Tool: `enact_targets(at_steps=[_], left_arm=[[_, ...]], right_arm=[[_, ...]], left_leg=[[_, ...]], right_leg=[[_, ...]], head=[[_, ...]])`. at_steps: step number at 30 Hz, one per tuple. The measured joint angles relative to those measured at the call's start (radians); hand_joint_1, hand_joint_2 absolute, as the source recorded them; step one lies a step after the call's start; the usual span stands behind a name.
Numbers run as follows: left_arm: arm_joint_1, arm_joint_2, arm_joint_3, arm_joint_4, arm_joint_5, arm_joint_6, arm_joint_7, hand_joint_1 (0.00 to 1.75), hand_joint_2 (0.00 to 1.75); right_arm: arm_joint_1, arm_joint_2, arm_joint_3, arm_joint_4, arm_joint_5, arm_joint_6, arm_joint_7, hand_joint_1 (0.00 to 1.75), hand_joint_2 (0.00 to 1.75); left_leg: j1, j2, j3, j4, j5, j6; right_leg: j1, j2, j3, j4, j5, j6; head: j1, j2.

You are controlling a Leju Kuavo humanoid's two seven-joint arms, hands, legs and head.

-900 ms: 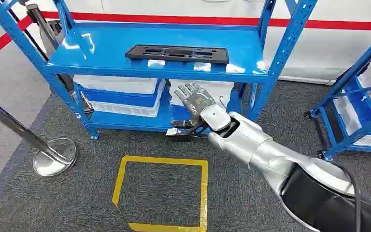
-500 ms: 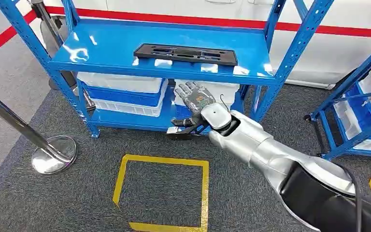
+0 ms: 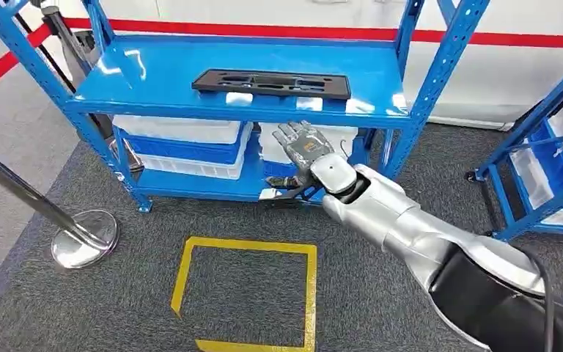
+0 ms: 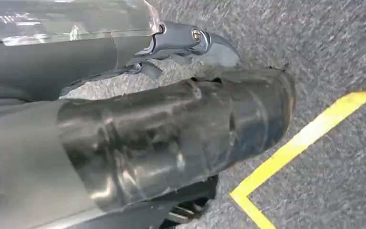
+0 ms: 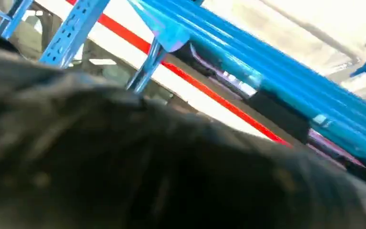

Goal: Take the parts from the cabinet and place them on the table.

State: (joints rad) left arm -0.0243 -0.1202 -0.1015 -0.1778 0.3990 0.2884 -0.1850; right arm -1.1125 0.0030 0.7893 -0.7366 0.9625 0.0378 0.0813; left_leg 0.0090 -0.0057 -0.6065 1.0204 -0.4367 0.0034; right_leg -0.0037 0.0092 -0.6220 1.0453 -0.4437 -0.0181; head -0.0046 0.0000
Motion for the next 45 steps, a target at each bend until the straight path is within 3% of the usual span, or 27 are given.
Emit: enact_targets(at_steps=[2,3,4,5,6,9,11,13,15,16,18,20,22,24,26,28,30,31,32,34,35,36,37,40,42,43,45], left_arm=[[0.0,0.0,0.0,0.0,0.0,0.0,0.0,0.0,0.0],[0.001,-0.001,0.001,0.0,0.019,-0.003,-0.01,0.0,0.0],[0.001,0.0,0.001,0.0,0.017,0.007,-0.022,0.0,0.0],[0.001,0.0,0.002,0.0,0.017,0.014,-0.023,0.0,0.0],[0.001,0.002,0.002,0.0,0.017,0.019,-0.023,0.0,0.0],[-0.001,0.003,0.003,0.0,0.005,0.02,-0.026,0.0,0.0],[0.002,0.002,0.002,0.0,-0.001,0.02,-0.027,0.0,0.0],[0.0,0.003,0.002,0.0,-0.003,0.02,-0.027,0.0,0.0],[0.0,0.003,0.002,0.0,-0.003,0.019,-0.027,0.0,0.0],[0.0,0.003,0.002,0.0,-0.003,0.019,-0.027,0.0,0.0],[0.0,0.002,0.002,0.0,-0.003,0.018,-0.027,0.0,0.0],[0.001,0.001,0.002,0.0,-0.003,0.018,-0.028,0.0,0.0],[-0.001,0.002,0.002,0.0,-0.003,0.018,-0.028,0.0,0.0],[-0.001,0.002,0.002,0.0,-0.003,0.018,-0.029,0.0,0.0],[0.0,0.002,0.002,0.0,0.0,0.015,-0.027,0.0,0.0],[0.001,0.002,0.002,0.0,0.002,0.012,-0.027,0.0,0.0],[0.0,0.002,0.002,0.0,0.002,0.011,-0.026,0.0,0.0],[0.0,0.001,0.002,0.0,0.002,0.011,-0.024,0.0,0.0],[0.001,0.001,0.002,0.0,0.003,0.011,-0.023,0.0,0.0],[0.002,0.001,0.002,0.0,0.002,0.011,-0.021,0.0,0.0],[0.001,0.001,0.002,0.0,0.003,0.011,-0.021,0.0,0.0],[0.002,0.002,0.002,0.0,0.002,0.011,-0.021,0.0,0.0],[0.001,0.005,0.002,0.0,0.003,0.011,-0.021,0.0,0.0],[-0.001,0.005,0.002,0.0,0.002,0.011,-0.022,0.0,0.0],[0.002,0.004,0.002,0.0,0.002,0.011,-0.023,0.0,0.0],[0.001,0.003,0.002,0.0,0.002,0.01,-0.025,0.0,0.0],[0.0,0.004,0.002,0.0,0.002,0.008,-0.025,0.0,0.0]], right_arm=[[-0.003,0.0,0.0,0.0,0.001,0.0,0.0,0.0,0.0],[0.0,0.0,0.0,0.001,0.003,0.005,0.0,0.0,0.0],[0.0,0.0,0.0,0.001,0.006,0.005,0.0,0.0,0.0],[-0.001,0.0,0.0,0.001,0.008,0.005,0.0,0.0,0.0],[-0.002,-0.002,-0.001,0.002,0.009,0.005,0.0,0.0,0.0],[-0.002,-0.005,-0.002,0.002,0.012,0.007,0.0,0.0,0.0],[-0.005,-0.006,-0.003,0.001,0.017,0.007,0.0,0.0,0.0],[-0.014,-0.01,-0.003,0.001,0.022,0.008,0.0,0.0,0.0],[-0.01,-0.014,-0.003,0.002,0.024,0.008,0.0,0.0,0.0],[-0.006,-0.017,-0.003,0.002,0.024,0.008,0.0,0.0,0.0],[-0.006,-0.021,-0.003,0.002,0.025,0.008,0.0,0.0,0.0],[-0.012,-0.024,-0.003,0.002,0.027,0.008,0.0,0.0,0.0],[-0.018,-0.03,-0.004,0.001,0.029,0.009,0.002,0.0,0.0],[-0.017,-0.03,-0.004,0.001,0.031,0.01,0.002,0.0,0.0],[-0.019,-0.035,-0.004,0.002,0.037,0.011,0.003,0.0,0.0],[-0.026,-0.035,-0.004,0.002,0.04,0.011,0.003,0.0,0.0],[-0.026,-0.035,-0.004,0.002,0.04,0.012,0.003,0.0,0.0],[-0.025,-0.035,-0.004,0.003,0.04,0.013,0.003,0.0,0.0],[-0.025,-0.036,-0.004,0.003,0.04,0.013,0.003,0.0,0.0],[-0.025,-0.036,-0.004,0.003,0.042,0.014,0.003,0.0,0.0],[-0.026,-0.036,-0.004,0.003,0.042,0.014,0.003,0.0,0.0],[-0.027,-0.036,-0.004,0.003,0.042,0.014,0.003,0.0,0.0],[-0.029,-0.037,-0.004,0.003,0.042,0.014,0.003,0.0,0.0],[-0.028,-0.038,-0.004,0.003,0.043,0.014,0.003,0.0,0.0],[-0.03,-0.042,-0.005,0.0,0.043,0.014,0.003,0.0,0.0],[-0.035,-0.044,-0.006,0.0,0.044,0.014,0.003,0.0,0.0],[-0.037,-0.048,-0.006,0.001,0.046,0.016,0.003,0.0,0.0]], left_leg=[[0.002,0.001,-0.025,0.059,-0.041,-0.011],[0.006,0.002,-0.163,0.31,-0.123,-0.023],[0.006,0.002,-0.088,0.136,0.001,-0.013],[0.004,0.002,-0.043,0.041,0.045,-0.004],[-0.002,0.002,-0.022,0.015,0.029,0.004],[-0.007,0.0,-0.023,-0.003,0.024,0.008],[0.007,0.006,-0.008,-0.024,0.031,0.018],[0.006,0.006,-0.003,-0.028,0.03,0.026],[0.004,0.006,-0.003,-0.027,0.027,0.029],[0.004,0.006,-0.003,-0.025,0.026,0.029],[0.005,0.004,0.0,-0.019,0.02,0.028],[0.006,0.002,0.003,-0.006,0.009,0.021],[0.0,0.0,-0.006,0.008,0.001,0.01],[0.001,0.0,-0.005,0.003,0.004,0.004],[0.003,0.001,-0.004,0.006,-0.001,-0.006],[0.005,0.002,-0.036,0.084,-0.053,-0.015],[0.007,0.002,-0.109,0.236,-0.122,-0.021],[0.007,0.002,-0.142,0.299,-0.143,-0.023],[0.007,0.002,-0.159,0.325,-0.139,-0.023],[0.007,0.002,-0.116,0.224,-0.06,-0.016],[0.006,0.002,-0.061,0.11,-0.001,-0.008],[0.003,0.002,-0.026,0.029,0.026,0.002],[-0.003,0.003,-0.008,0.013,0.009,0.005],[-0.007,0.002,-0.008,0.001,0.006,0.009],[0.008,0.009,0.013,-0.028,0.016,0.02],[0.008,0.008,0.017,-0.034,0.017,0.025],[0.007,0.008,0.018,-0.034,0.015,0.03]], right_leg=[[-0.008,-0.004,0.014,-0.012,0.002,-0.013],[-0.006,-0.005,0.016,-0.011,-0.004,-0.019],[-0.005,-0.001,0.029,-0.009,-0.012,-0.016],[-0.005,0.0,0.035,-0.009,-0.017,-0.013],[-0.001,0.0,0.033,-0.008,-0.019,-0.009],[-0.004,0.0,0.027,-0.01,-0.018,0.004],[-0.003,-0.001,0.029,-0.005,-0.032,0.016],[-0.003,-0.003,-0.011,0.089,-0.086,0.02],[-0.006,-0.004,-0.094,0.25,-0.15,0.026],[-0.007,-0.004,-0.121,0.294,-0.153,0.028],[-0.012,-0.005,-0.099,0.228,-0.087,0.029],[-0.015,-0.007,-0.023,0.062,0.002,0.027],[-0.007,-0.005,0.002,0.009,-0.009,0.02],[-0.005,-0.003,0.001,0.012,-0.01,0.015],[-0.008,-0.003,0.004,0.003,-0.004,0.0],[-0.012,-0.003,0.009,-0.002,-0.003,-0.012],[-0.009,-0.003,0.01,-0.001,-0.005,-0.016],[-0.008,-0.004,0.009,0.0,-0.005,-0.017],[-0.007,-0.003,0.01,0.0,-0.006,-0.018],[-0.005,-0.001,0.016,0.001,-0.01,-0.018],[-0.004,0.0,0.021,0.002,-0.014,-0.015],[-0.004,0.0,0.025,0.001,-0.018,-0.014],[0.001,0.0,0.022,0.001,-0.019,-0.009],[-0.004,-0.002,0.022,-0.005,-0.016,0.004],[-0.001,-0.003,0.026,0.0,-0.029,0.016],[0.0,-0.004,0.009,0.041,-0.056,0.018],[-0.004,-0.003,-0.07,0.199,-0.126,0.024]], head=[[-0.001,0.0],[-0.001,0.0],[-0.001,0.0],[-0.001,0.0],[0.0,0.0],[-0.001,0.0],[0.0,0.0],[0.0,0.0],[0.0,0.0],[0.0,0.0],[0.0,0.0],[0.0,0.0],[0.0,0.0],[0.0,0.0],[0.0,0.0],[-0.001,0.0],[0.0,0.0],[-0.001,0.0],[0.0,0.0],[-0.001,0.0],[-0.001,0.0],[0.0,0.0],[0.0,0.0],[0.0,0.0],[0.0,0.0],[0.0,0.0],[0.0,0.0]])
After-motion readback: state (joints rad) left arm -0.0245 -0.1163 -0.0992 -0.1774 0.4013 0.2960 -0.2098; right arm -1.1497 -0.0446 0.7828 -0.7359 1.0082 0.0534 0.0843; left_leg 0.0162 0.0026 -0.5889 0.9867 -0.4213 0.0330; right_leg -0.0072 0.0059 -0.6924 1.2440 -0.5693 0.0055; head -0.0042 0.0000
